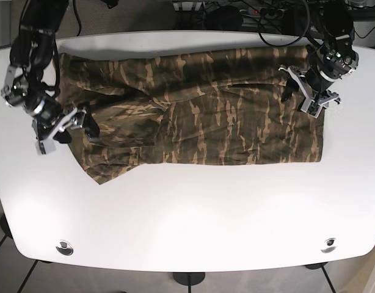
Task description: Fold the T-shirt properly
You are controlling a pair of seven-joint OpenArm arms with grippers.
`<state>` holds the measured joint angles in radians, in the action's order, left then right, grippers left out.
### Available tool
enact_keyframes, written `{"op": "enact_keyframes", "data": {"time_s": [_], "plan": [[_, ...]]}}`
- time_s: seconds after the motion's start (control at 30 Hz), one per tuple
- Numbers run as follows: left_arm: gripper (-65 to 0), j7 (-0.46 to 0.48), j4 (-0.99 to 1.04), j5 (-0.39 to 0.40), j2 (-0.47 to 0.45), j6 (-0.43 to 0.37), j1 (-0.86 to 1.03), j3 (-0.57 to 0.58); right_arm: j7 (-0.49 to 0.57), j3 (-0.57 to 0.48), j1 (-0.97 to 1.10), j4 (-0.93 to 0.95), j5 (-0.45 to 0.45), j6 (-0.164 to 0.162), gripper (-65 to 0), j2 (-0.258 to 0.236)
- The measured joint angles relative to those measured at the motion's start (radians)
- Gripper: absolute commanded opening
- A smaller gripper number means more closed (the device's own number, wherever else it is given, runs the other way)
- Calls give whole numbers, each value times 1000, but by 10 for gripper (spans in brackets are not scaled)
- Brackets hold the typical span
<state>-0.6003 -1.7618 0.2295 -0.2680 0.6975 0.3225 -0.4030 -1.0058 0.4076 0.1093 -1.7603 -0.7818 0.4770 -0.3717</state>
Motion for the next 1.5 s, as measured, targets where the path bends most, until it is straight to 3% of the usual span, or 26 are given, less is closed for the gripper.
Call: {"op": "enact_keyframes", "data": {"time_s": [0.17,0.23,0.37,0.43,0.73,0.83,0.87,0.9,1.0,1.1,1.13,1.27,1.3,1.37,1.43,1.5], "plan": [[-351,-5,-109,-3,3,0,103,-11,0,152,278,-138,-3,-51,-90,4],[-353,-5,-126,10,28,7,136,-62,0,182,349,-161,-3,-51,-98,8],[-353,-8,-126,30,143,-1,159,-259,1,205,441,-161,-3,-49,-203,11],[-353,-9,-124,26,194,0,156,-317,8,211,452,-126,-3,-49,-219,18],[-351,-8,-11,22,212,-1,161,-372,11,208,451,30,0,-43,-227,24],[-351,-6,34,25,223,-1,174,-373,10,208,434,45,89,-39,-236,33],[-351,1,42,24,227,-1,174,-377,14,208,423,47,112,-33,-270,43],[-351,-3,43,26,226,-1,174,-386,32,208,415,47,150,-32,-349,62],[-356,14,65,29,224,-1,173,-394,26,208,401,47,215,39,-518,83],[-357,34,89,24,219,0,172,-395,35,208,386,46,261,54,-574,103],[-361,61,112,-7,204,11,167,-396,38,211,386,45,270,55,-628,110],[-476,91,199,-100,164,10,90,-407,32,211,387,40,270,60,-628,109],[-488,90,217,-113,145,10,79,-402,33,210,388,40,269,67,-628,109],[-485,82,248,-96,105,18,72,-396,4,209,396,22,276,122,-625,109],[-485,84,253,-89,82,18,85,-396,-46,208,414,-11,277,152,-625,112],[-485,69,253,-87,70,18,87,-396,-106,208,420,-48,277,152,-625,114]]}}
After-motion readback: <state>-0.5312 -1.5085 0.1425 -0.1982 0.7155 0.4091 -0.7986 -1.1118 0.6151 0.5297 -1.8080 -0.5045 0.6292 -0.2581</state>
